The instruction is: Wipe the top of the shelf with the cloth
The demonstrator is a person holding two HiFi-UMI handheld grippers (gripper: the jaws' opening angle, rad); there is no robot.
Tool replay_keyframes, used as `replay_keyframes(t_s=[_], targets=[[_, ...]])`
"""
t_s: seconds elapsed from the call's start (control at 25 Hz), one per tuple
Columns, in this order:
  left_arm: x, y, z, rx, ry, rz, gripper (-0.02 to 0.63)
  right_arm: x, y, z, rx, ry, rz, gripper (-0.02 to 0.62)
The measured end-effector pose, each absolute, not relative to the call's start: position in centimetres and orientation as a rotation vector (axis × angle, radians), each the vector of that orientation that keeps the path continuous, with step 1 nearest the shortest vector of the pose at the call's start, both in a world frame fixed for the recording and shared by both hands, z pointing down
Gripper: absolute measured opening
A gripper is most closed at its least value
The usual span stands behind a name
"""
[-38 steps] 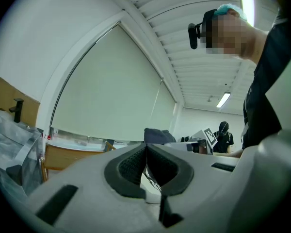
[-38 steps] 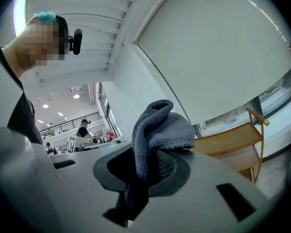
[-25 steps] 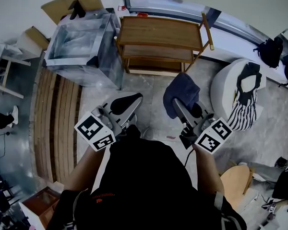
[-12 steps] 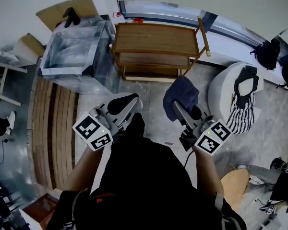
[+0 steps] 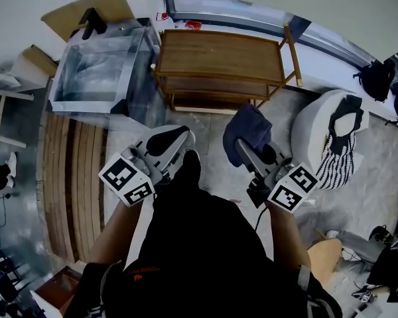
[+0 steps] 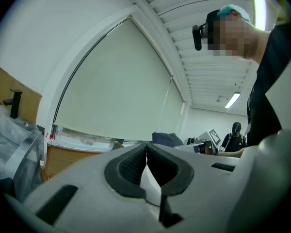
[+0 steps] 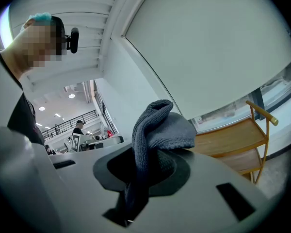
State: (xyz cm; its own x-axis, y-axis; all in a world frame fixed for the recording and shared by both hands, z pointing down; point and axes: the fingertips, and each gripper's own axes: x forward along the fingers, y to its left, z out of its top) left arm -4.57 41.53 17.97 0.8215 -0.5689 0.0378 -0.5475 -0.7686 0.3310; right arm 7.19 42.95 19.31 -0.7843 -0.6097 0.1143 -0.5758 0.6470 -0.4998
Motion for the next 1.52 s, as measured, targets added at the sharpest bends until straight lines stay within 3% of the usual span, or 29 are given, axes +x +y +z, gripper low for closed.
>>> replay_keyframes(t_s=[1.52], targets=[[-12.6, 10.2, 24.7, 2.580, -0.768, 0.080, 0.020, -2.1, 10.3, 24.6, -1.128, 2.819, -1.043, 0.057]])
